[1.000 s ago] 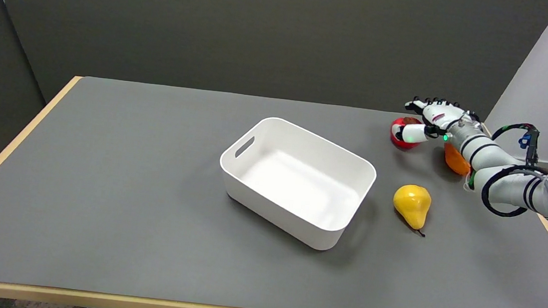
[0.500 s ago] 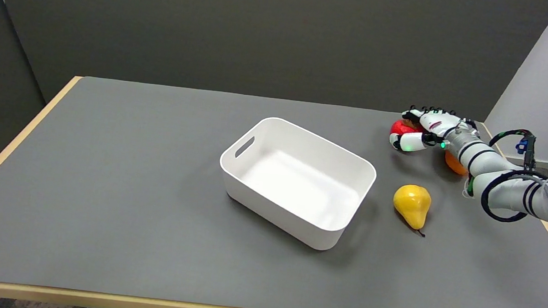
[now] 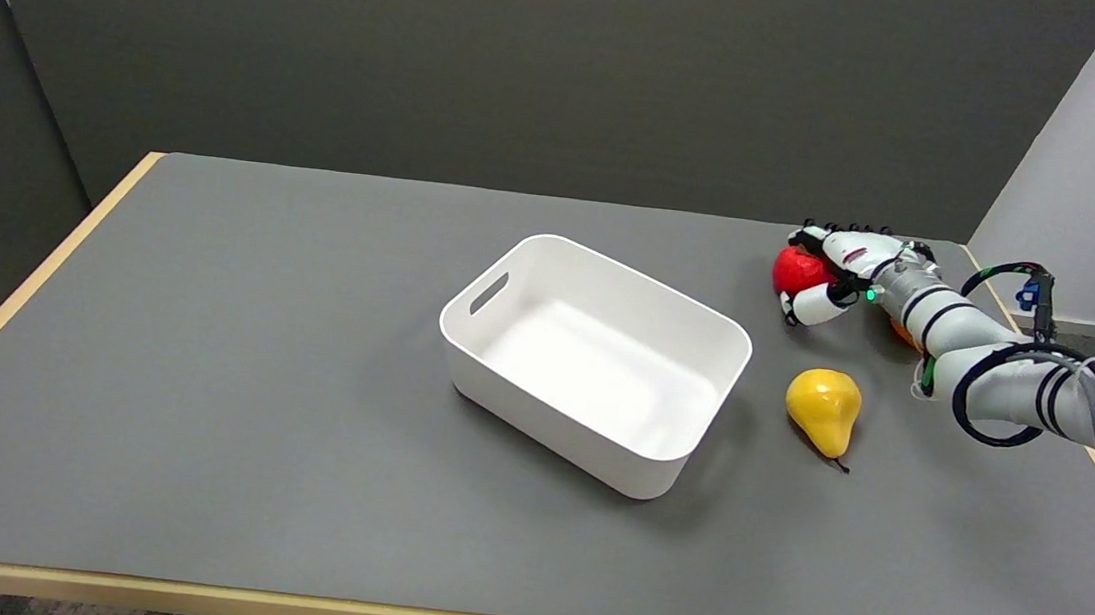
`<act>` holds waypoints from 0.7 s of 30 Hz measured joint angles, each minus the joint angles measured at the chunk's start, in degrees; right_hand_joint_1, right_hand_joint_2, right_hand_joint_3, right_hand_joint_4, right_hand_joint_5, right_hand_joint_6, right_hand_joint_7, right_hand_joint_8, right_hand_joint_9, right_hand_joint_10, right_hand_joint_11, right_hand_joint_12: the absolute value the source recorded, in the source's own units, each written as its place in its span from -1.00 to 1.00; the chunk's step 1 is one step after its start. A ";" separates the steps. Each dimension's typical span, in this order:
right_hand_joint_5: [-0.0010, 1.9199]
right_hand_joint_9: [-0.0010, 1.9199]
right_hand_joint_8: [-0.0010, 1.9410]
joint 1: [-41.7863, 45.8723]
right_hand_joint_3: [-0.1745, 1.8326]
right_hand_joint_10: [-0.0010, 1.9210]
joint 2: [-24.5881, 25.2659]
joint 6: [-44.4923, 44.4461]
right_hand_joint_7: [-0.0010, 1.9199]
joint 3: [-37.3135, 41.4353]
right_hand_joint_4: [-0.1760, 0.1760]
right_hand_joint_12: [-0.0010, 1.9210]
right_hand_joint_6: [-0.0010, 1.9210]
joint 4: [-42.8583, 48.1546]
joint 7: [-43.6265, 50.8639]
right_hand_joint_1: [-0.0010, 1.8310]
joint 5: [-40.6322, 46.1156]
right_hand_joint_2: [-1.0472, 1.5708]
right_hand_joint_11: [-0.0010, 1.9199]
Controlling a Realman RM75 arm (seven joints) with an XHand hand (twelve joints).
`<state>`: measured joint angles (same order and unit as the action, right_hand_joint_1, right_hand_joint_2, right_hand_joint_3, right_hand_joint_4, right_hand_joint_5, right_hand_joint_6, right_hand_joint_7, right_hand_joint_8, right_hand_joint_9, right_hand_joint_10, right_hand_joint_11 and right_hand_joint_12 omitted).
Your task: Pick up tomato.
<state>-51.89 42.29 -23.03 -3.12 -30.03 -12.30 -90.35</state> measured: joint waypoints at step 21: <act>-0.41 -0.15 0.31 0.81 -0.65 0.50 -0.13 -6.16 -0.16 2.01 -0.80 0.69 0.63 -2.24 -0.90 0.46 0.15 0.68 -0.05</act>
<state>-51.09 42.15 -29.19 -1.11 -32.27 -13.19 -90.20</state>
